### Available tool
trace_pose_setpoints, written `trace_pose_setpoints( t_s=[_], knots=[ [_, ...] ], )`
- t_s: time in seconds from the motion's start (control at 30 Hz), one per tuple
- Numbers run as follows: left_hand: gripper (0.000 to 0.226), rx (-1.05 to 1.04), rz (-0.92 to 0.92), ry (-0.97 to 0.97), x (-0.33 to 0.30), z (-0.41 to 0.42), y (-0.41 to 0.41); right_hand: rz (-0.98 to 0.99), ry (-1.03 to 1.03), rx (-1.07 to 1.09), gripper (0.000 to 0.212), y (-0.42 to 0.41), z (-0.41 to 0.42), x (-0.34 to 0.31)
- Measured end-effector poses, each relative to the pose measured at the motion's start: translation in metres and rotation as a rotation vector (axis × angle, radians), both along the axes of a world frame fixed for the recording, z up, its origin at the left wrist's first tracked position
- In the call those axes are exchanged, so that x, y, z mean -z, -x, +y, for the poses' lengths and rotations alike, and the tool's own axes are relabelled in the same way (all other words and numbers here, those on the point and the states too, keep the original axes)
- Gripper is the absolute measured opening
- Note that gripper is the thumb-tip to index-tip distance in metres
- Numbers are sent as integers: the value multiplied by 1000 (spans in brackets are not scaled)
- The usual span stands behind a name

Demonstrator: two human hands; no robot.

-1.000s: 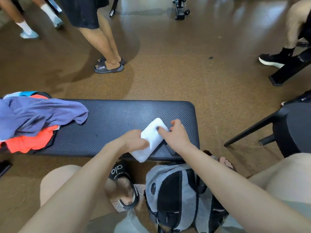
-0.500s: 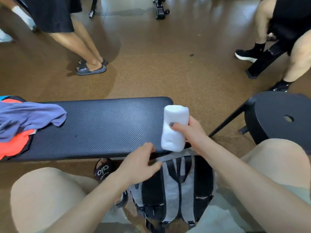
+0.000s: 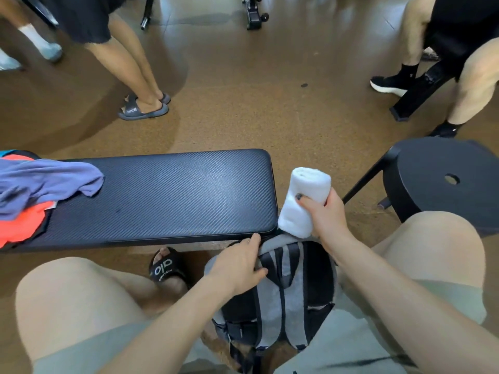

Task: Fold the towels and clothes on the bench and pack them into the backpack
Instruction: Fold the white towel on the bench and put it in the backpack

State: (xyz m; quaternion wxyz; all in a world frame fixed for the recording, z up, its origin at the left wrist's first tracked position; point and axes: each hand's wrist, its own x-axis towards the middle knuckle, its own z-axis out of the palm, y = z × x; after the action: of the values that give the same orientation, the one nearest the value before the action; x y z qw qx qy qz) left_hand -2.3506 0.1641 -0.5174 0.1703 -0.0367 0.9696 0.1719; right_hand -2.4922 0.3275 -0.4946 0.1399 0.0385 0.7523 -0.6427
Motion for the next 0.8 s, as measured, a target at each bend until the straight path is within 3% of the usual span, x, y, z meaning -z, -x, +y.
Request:
trace_pose_setpoints(
  t_s=[0.1, 0.17, 0.27, 0.4, 0.5, 0.6, 0.67, 0.73, 0.8],
  knots=[
    [43, 18, -237, -343, -7, -3, -8, 38, -29, -16, 62, -5, 6, 0],
    [37, 41, -388, -472, -16, 1, -18, 91, -80, -82, 61, -10, 7, -2],
    [60, -159, -517, -606, -14, 0, -29, 120, -135, -219, 53, -24, 2, -3],
    [60, -91, -482, -369, -1, -11, -39, 158, -241, -511, 53, -53, -6, -3],
    [75, -88, -579, -425, -6, -4, -48, 285, -354, -758, 40, -76, -10, -4],
    [55, -27, -418, -479, -14, -3, -62, 448, -396, -964, 33, -96, -11, 2],
    [41, 13, -387, -539, -22, -5, -74, 434, -437, -1056, 28, -95, -13, 8],
    [33, 32, -323, -551, -27, -8, -82, 460, -590, -1187, 26, -87, -22, 17],
    [32, 107, -220, -384, -30, -12, -86, 603, -927, -1387, 27, -88, -39, 27]
  ],
)
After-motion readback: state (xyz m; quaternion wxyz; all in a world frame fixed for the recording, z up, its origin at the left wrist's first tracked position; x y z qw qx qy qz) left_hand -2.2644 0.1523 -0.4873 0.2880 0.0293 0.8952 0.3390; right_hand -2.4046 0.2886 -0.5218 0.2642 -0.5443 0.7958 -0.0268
